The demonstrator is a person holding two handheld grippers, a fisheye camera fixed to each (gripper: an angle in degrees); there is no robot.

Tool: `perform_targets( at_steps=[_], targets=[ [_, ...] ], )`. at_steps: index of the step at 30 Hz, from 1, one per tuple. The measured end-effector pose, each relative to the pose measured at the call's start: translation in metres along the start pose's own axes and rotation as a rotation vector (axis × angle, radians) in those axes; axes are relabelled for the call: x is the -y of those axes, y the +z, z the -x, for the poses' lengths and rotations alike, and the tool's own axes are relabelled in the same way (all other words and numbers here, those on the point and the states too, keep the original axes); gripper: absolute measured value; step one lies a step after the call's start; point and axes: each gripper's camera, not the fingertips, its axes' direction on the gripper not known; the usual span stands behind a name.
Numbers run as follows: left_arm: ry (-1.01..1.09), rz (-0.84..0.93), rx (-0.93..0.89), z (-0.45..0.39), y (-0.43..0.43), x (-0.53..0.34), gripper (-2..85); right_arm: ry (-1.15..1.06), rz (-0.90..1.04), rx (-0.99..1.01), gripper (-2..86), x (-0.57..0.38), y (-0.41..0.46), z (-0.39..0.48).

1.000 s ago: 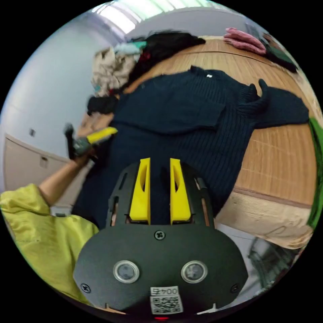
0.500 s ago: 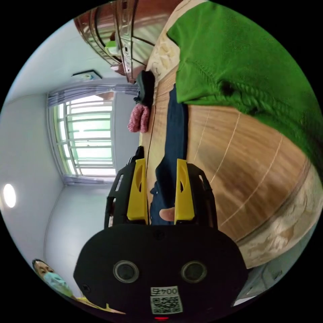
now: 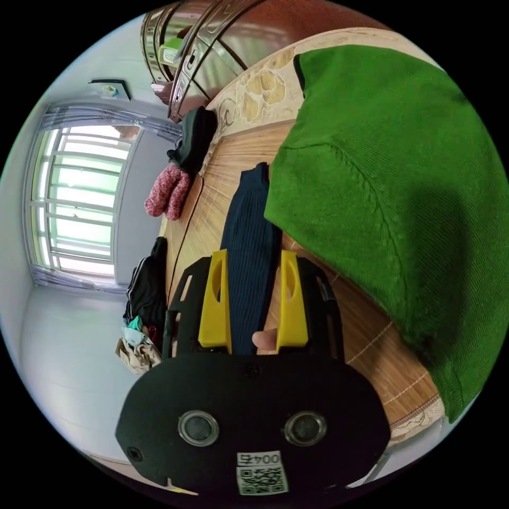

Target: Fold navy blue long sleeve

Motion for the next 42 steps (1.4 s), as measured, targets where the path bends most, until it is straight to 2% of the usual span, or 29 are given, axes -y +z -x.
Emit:
perform_targets(
  at_steps=[5, 9, 15, 20, 26, 28, 34, 38, 42],
  targets=[
    [-0.014, 0.001, -0.029, 0.008, 0.006, -0.006, 0.8, -0.049, 0.024, -0.087, 10.7, 0.0, 0.009, 0.012],
    [-0.018, 0.001, -0.035, 0.013, 0.011, -0.01, 0.8, -0.072, 0.03, -0.201, 3.3, -0.014, 0.014, 0.022],
    [-0.035, 0.0, -0.066, 0.027, 0.02, -0.015, 0.7, -0.103, -0.052, -0.025, 1.1, -0.052, -0.008, 0.053],
    [-0.035, -0.002, -0.07, 0.037, 0.028, -0.017, 0.7, -0.328, -0.083, 0.013, 0.6, -0.107, -0.025, 0.133],
    [-0.043, -0.008, -0.092, 0.055, 0.038, -0.019, 0.7, -0.792, -0.077, -0.018, 0.4, -0.23, -0.036, 0.26],
    [-0.051, -0.011, -0.107, 0.062, 0.042, -0.02, 0.7, -1.006, -0.038, -0.058, 0.8, -0.297, -0.03, 0.305],
    [-0.108, -0.013, -0.192, 0.095, 0.052, -0.02, 0.9, -1.431, 0.186, -0.201, 3.3, -0.484, 0.027, 0.367],
    [-0.229, -0.078, -0.321, 0.127, 0.045, -0.024, 1.4, -1.482, 0.283, -0.308, 5.3, -0.57, 0.077, 0.365],
    [-0.225, -0.125, -0.316, 0.15, 0.036, -0.033, 3.4, -1.283, 0.502, -0.22, 9.6, -0.61, 0.109, 0.346]
  ],
)
